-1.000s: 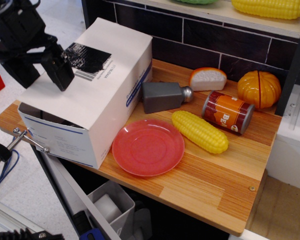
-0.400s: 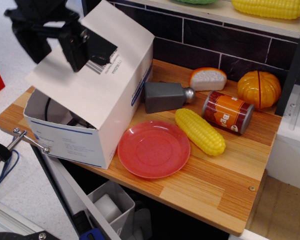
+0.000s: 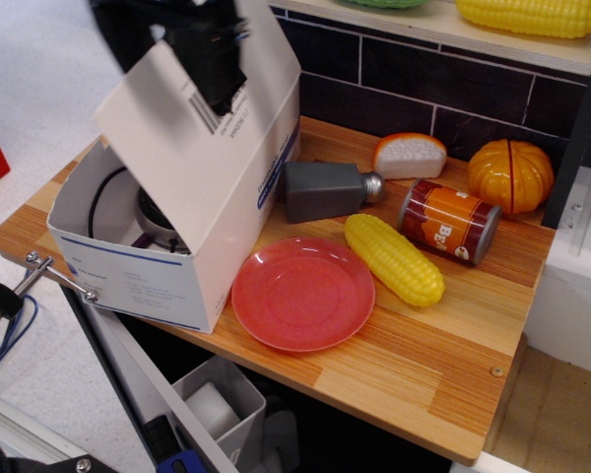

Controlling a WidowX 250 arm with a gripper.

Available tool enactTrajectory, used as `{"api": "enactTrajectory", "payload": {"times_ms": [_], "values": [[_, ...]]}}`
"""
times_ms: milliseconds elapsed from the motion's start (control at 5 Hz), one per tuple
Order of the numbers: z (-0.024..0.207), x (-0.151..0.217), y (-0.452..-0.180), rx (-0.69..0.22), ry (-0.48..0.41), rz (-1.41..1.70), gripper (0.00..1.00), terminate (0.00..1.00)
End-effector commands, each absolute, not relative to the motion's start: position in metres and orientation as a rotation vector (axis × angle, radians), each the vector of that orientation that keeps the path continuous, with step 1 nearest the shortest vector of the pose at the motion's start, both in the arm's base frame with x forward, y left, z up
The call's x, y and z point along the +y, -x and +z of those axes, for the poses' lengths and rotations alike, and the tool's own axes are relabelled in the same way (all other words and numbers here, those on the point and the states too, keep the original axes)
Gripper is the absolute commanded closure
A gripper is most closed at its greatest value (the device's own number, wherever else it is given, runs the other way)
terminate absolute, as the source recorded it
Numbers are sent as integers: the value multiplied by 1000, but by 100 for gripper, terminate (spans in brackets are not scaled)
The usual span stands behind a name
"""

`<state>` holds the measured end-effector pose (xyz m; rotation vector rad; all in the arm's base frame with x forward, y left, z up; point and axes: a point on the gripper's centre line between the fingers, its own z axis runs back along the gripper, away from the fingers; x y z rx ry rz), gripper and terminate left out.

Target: Open white1fbox flap

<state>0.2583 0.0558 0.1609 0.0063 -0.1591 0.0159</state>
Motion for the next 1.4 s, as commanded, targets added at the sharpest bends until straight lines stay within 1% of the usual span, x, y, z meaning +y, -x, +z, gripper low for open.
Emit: {"api": "enactTrajectory", "payload": {"times_ms": [0, 400, 600, 800, 1000, 1200], "values": [[170, 28, -274, -234, 2, 45, 0, 0], [158, -9, -277, -276, -115, 31, 0, 0], [148, -33, -274, -306, -178, 36, 0, 0], [133, -49, -271, -332, -186, 64, 0, 0], [119, -54, -266, -333, -174, 85, 0, 0], [103, -52, -264, -346, -143, 88, 0, 0]]}}
